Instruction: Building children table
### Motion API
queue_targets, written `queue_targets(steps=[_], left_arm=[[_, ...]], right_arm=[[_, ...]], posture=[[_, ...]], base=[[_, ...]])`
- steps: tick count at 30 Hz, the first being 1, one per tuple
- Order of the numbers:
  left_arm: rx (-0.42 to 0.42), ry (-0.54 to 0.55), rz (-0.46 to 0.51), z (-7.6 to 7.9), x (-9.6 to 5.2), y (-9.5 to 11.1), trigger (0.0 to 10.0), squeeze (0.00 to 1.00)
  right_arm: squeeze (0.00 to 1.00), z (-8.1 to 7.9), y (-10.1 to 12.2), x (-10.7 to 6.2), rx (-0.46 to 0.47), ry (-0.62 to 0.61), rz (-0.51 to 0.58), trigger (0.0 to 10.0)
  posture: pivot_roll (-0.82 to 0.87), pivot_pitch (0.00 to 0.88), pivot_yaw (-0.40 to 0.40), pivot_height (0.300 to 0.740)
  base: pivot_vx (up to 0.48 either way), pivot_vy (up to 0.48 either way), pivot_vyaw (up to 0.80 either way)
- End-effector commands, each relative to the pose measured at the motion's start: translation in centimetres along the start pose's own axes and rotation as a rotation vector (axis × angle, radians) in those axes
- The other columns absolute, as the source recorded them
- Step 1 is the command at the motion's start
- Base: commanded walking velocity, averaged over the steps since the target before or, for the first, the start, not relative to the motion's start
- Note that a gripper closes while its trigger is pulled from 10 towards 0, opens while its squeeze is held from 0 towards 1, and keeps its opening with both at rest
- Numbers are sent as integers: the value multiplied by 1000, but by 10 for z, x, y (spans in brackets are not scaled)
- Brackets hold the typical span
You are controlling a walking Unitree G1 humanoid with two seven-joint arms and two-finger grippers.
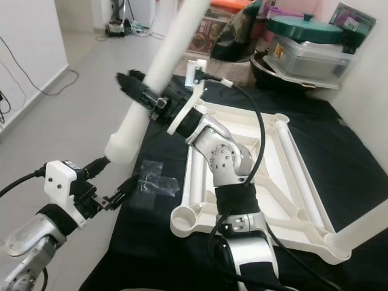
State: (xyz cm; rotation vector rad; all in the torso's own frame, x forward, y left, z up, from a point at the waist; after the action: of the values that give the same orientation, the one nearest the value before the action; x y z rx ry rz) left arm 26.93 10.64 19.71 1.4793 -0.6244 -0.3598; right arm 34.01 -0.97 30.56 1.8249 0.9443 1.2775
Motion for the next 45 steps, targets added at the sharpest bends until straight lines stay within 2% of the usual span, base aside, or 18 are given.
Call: queue_targets(steps=[1, 3, 5, 13, 15, 16, 18, 26, 27, 29, 35, 42, 43, 44, 45], left_arm=[[-17, -38, -3, 5, -2, 2, 10000, 0], [-56, -186, -26, 27, -7, 6, 10000, 0], [-63, -256, -51, 37, -10, 4, 10000, 0], [-57, -258, -81, 32, -14, 3, 10000, 0], [-60, -299, -103, 34, -16, 3, 10000, 0], [-60, -299, -103, 34, -16, 3, 10000, 0], [-70, -346, -137, 39, -18, -1, 10000, 0], [-103, -426, -184, 50, -23, -7, 10000, 0], [-137, -488, -215, 59, -27, -11, 10000, 0], [-153, -509, -225, 62, -29, -12, 10000, 0], [-170, -525, -222, 65, -29, -11, 10000, 0], [-191, -528, -179, 64, -27, -1, 10000, 0], [-197, -533, -170, 65, -27, 1, 7961, 0], [-197, -533, -170, 65, -27, 1, 7961, 0], [-200, -537, -161, 65, -27, 2, 2824, 0]], right_arm=[[0, -10, -2, -1, 0, 64, -15, 0], [0, -22, -15, -4, 8, 189, -77, 0], [0, -27, -21, -5, 12, 242, -108, 0], [0, -34, -26, -9, 22, 304, -155, 0], [0, -50, -35, -16, 69, 408, -211, 0], [0, -50, -35, -16, 69, 408, -211, 0], [0, -63, -39, -18, 109, 483, -232, 0], [0, -73, -36, -17, 135, 554, -218, 0], [0, -81, -32, -13, 138, 599, -200, 0], [0, -83, -30, -11, 136, 614, -192, 0], [0, -87, -27, -9, 137, 639, -180, 0], [0, -101, -30, -12, 166, 713, -186, 0], [0, -103, -30, -12, 170, 721, -185, 0], [0, -103, -30, -12, 170, 721, -185, 0], [0, -104, -29, -13, 172, 726, -183, 0]], posture=[[128, 0, -139, 740], [145, 0, -138, 740], [145, 0, -138, 740], [153, 0, -143, 740], [156, 0, -143, 740], [156, 0, -143, 740], [154, 0, -140, 740], [150, 0, -131, 740], [150, 0, -129, 740], [149, 0, -127, 740], [151, 0, -131, 740], [154, 0, -136, 740], [151, 0, -135, 740], [151, 0, -135, 740], [151, 0, -134, 740]], base=[[0, 0, 0], [0, 0, 0], [0, 0, 0], [0, 0, 0], [0, 0, 0], [0, 0, 0], [0, 0, 0], [0, 0, 0], [0, 0, 0], [0, 0, 0], [0, 0, 0], [0, 0, 0], [0, 0, 0], [0, 0, 0], [0, 0, 0]])
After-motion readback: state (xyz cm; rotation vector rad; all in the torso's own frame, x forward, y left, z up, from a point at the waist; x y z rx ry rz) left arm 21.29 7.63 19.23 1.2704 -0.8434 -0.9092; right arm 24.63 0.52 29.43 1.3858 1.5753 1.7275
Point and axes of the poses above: a point about 5 cm out from each wrist's last joint towards the gripper, its own x axis pointing out of the wrist towards the gripper, its own y axis along the axis of the wrist's last joint, z = x × y, the point moved 6 cm from there along x, pointing out of the wrist towards the gripper, and after that the axes turned 2 degrees about x, right-handed, at the moved point
